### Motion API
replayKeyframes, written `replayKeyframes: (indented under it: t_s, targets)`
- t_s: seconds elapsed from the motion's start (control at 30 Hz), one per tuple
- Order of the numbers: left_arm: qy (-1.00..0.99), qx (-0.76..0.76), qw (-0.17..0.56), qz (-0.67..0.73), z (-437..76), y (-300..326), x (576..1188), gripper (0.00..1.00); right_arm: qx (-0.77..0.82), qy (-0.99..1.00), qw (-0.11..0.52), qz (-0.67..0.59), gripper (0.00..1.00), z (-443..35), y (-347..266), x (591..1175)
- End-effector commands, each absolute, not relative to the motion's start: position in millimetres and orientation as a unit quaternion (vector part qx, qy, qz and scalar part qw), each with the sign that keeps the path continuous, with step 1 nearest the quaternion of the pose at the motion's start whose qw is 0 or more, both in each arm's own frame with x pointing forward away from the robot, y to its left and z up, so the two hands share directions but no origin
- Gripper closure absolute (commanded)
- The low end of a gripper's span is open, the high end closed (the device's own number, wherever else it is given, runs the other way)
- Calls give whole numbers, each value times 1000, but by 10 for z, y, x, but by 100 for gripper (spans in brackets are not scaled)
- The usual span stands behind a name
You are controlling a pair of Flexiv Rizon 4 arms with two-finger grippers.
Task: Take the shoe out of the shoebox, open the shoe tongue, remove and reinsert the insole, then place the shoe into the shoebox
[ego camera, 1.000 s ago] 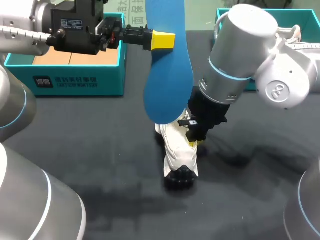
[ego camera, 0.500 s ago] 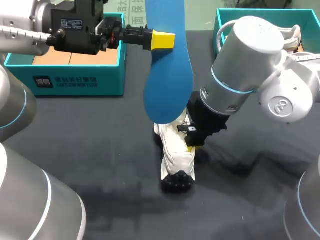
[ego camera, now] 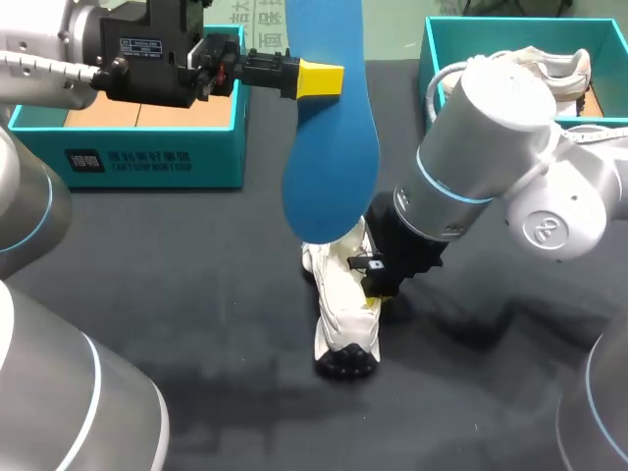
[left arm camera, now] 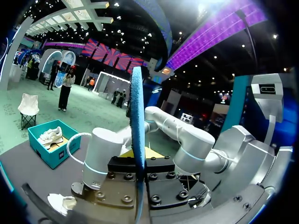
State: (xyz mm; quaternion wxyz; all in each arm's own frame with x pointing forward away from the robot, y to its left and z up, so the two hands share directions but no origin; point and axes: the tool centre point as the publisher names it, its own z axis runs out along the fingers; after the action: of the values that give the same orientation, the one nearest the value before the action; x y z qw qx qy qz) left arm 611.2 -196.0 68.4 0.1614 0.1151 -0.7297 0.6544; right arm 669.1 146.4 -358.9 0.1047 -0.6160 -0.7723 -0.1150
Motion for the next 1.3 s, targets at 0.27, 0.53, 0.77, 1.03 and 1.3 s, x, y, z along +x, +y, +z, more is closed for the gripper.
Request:
replayKeyframes:
  t_s: [0.27, 0.53, 0.77, 1.03, 1.3]
  targets:
    - [-730, 115, 161, 654, 678, -1970, 6112, 100, -613, -774, 105, -120, 100, -3811, 1533, 6678]
    - [-730, 115, 161, 654, 678, -1970, 6112, 100, -616, -771, 103, -124, 100, -3904, 1535, 6648]
    - [-730, 115, 161, 654, 678, -1970, 6112, 100, -618, -770, 103, -126, 100, -3941, 1537, 6637]
    - [-730, 115, 161, 654, 678, -1970, 6112, 100, -619, -766, 113, -131, 0, -3841, 1533, 6632]
    - [-730, 115, 161, 654, 678, -1970, 6112, 100, -622, -750, 148, -169, 0, -3542, 1380, 6652]
